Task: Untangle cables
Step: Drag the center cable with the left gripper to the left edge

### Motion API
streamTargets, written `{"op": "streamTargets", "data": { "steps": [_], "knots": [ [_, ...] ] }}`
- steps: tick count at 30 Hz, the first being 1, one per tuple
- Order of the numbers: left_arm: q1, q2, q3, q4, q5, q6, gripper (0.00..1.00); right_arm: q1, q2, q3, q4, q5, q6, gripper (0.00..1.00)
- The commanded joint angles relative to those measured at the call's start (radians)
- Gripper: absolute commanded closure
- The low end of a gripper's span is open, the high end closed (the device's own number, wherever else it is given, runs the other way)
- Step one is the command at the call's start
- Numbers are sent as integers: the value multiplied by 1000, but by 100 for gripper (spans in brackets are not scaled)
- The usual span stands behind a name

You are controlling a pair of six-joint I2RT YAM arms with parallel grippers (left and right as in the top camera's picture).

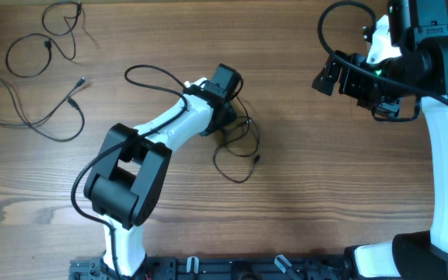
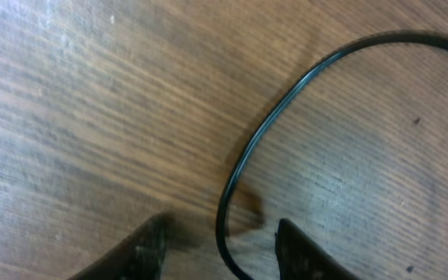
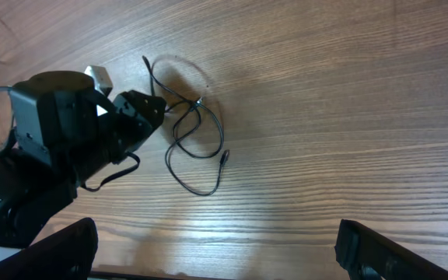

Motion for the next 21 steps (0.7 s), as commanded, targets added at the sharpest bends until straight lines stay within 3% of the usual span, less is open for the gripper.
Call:
{"op": "streamTargets", "data": {
  "steps": [1,3,9,13,18,21],
  "knots": [
    [-25,37,-2,-8,-1,-27,74,6,10,-8,1,-13,-14,0],
    [-29,37,-2,-28,-2,-27,96,6,10,-8,0,-13,-29,0],
    [-28,0,-2,-168,-3,-20,96,6,10,-8,0,-13,-31,0],
    [-28,-157,-2,-198,-43,-20,96,6,10,-8,0,-13,-32,0],
    [-23,-448,-2,-206,-232,-20,96,6,10,-8,0,-13,-32,0],
    [18,-560,-2,-267,-257,-20,96,6,10,-8,0,-13,-32,0]
  ]
}}
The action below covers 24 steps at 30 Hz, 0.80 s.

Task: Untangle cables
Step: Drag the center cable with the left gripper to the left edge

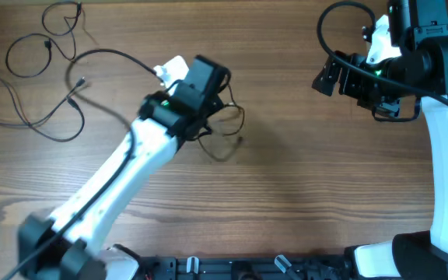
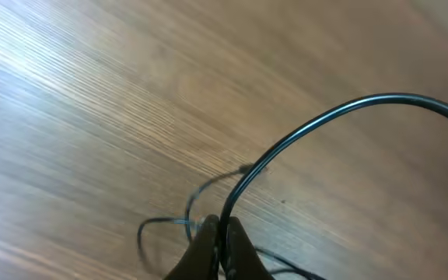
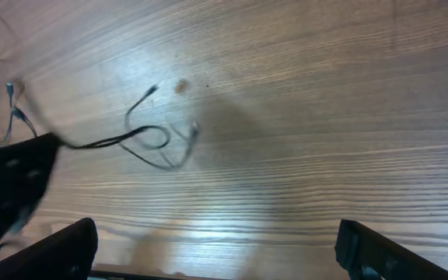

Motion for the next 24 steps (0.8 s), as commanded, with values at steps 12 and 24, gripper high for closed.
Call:
{"op": "streamTargets", "data": {
  "steps": [12,24],
  "knots": [
    [291,-372,0,-290,-168,1,96,6,10,-8,1,-13,-20,0],
    [985,-356,0,-304,-183,81,96,6,10,-8,5,-13,-20,0]
  ]
}}
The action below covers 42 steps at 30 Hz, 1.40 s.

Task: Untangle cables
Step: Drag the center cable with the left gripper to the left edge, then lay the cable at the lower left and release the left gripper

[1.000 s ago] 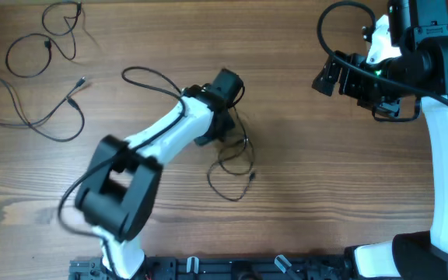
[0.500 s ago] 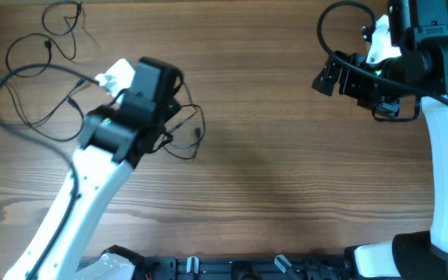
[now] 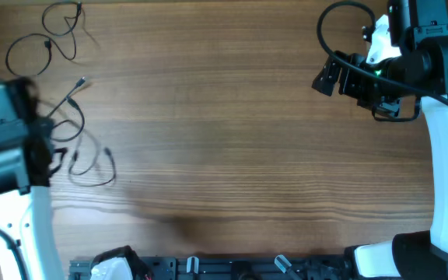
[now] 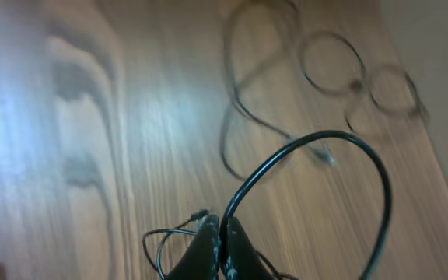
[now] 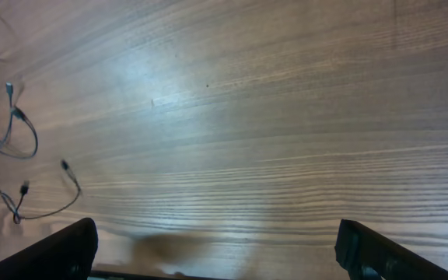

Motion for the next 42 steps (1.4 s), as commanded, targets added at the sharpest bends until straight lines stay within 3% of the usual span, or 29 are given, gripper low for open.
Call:
{"op": "streamTargets", "data": {
  "steps": [1,5,11,12,14,15,20,31,34,37,38,40,41,42],
  "knots": [
    [141,40,0,27,-16,21,96,6,10,-8,6,-13,-21,0],
    [202,121,0,83,-6,97,96,6,10,-8,10,-13,-21,0],
    [251,269,0,142,90,95,96,6,10,-8,18,-13,-28,0],
    [256,292,0,141,109,95,89,6,10,-8,18,-13,-27,0],
    [256,341,0,129,116,95,39,6,10,-8,21,-13,-27,0],
    [256,373,0,122,115,95,33,6,10,-8,22,-13,-28,0],
    [295,529,0,145,100,96,31,6,10,-8,19,-12,-47,0],
    [360,708,0,336,182,104,37,6,11,-8,23,-13,-43,0],
    [360,731,0,438,340,255,35,6,11,-8,13,-13,-43,0],
    [360,739,0,437,334,255,39,6,11,-8,13,-13,-42,0],
    [360,739,0,436,331,255,47,6,11,-8,13,-13,-42,0],
    [360,739,0,436,315,255,84,6,11,-8,12,-13,-43,0],
    [360,739,1,438,293,252,93,6,11,-8,11,-13,-42,0],
    [360,735,6,438,255,251,96,6,11,-8,7,-13,-43,0]
  ]
}}
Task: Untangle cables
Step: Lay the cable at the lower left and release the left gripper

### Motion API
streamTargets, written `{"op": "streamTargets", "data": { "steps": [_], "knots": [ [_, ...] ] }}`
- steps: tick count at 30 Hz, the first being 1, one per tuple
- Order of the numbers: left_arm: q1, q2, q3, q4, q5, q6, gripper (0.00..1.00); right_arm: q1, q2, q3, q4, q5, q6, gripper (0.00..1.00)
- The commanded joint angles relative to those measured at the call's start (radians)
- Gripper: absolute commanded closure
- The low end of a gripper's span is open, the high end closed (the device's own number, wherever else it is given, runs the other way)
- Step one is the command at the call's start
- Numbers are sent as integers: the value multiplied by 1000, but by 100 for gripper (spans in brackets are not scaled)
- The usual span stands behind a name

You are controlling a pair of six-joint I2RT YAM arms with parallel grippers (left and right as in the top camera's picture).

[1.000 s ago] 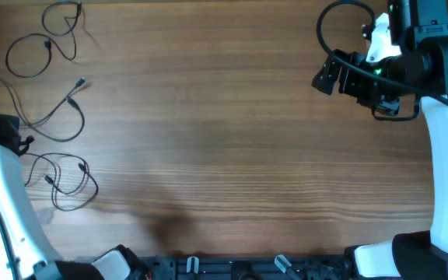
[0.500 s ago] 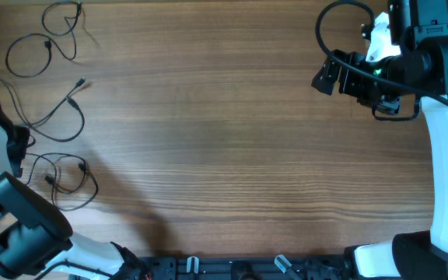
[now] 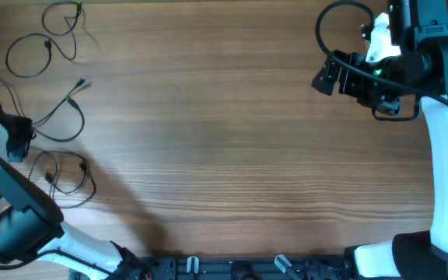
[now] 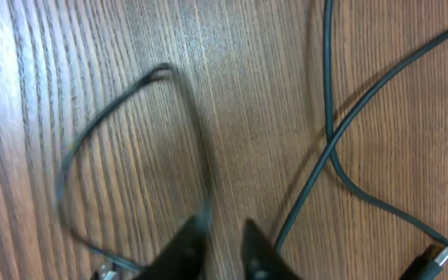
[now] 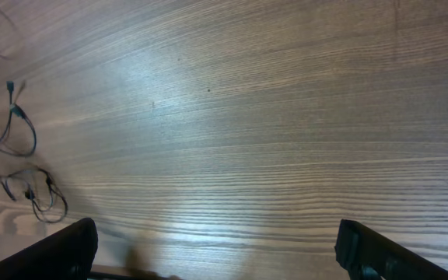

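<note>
A small black cable point(image 3: 66, 174) lies coiled on the wood at the far left; the right wrist view shows it as a small coil point(image 5: 39, 193). My left gripper point(image 3: 18, 140) is just left of it. In the left wrist view its fingertips point(image 4: 222, 243) stand slightly apart with bare wood between them. A blurred thin loop of cable point(image 4: 131, 97) runs down beside the left finger. A second cable point(image 3: 49, 117) crosses beside it point(image 4: 341, 148). A third cable point(image 3: 47, 37) lies at the top left. My right gripper point(image 3: 325, 78) hangs wide open at the top right point(image 5: 216, 249), holding nothing.
The wooden table point(image 3: 232, 132) stretches between the two arms. The left arm's base point(image 3: 14, 218) sits at the lower left near the small coil. The right arm's white column point(image 3: 446, 179) stands along the right edge.
My left gripper was shut on the small cable above the table's left side. Now its fingers are apart, and the cable lies loose on the wood just right of it. The right arm has not moved.
My left gripper stood open around a loop of the small cable at mid-table. Then it was shut on the cable there and lifted. Then it held the cable over the far left. Now the cable lies at the far left, apart from the two other cables.
</note>
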Motion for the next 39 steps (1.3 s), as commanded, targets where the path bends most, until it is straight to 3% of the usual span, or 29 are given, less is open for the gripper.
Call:
{"op": "streamTargets", "data": {
  "steps": [1,7,11,16,18,21,27,33,36,39],
  "knots": [
    [4,6,18,3,-94,18,96,6,10,-8,-15,-13,-14,0],
    [23,-50,117,-17,-181,21,96,6,10,-8,-15,-13,-13,1],
    [47,-58,119,-20,-334,21,96,6,10,-8,-15,-13,-14,0],
    [95,-58,148,26,-327,31,96,6,10,-8,-14,-13,-13,1],
    [95,-58,176,84,-236,141,96,6,10,-8,-13,-13,-13,0],
    [95,-55,185,112,-125,126,96,6,10,-8,-3,-13,-4,0],
    [97,-34,184,84,-128,118,95,6,10,-8,-2,-13,10,0],
    [148,40,184,-15,-228,69,93,6,10,-8,-15,0,10,0],
    [188,62,184,-34,-228,69,75,6,10,-8,-14,3,10,0],
    [198,62,185,-20,-226,70,28,6,10,-8,-13,3,10,0]
  ]
}}
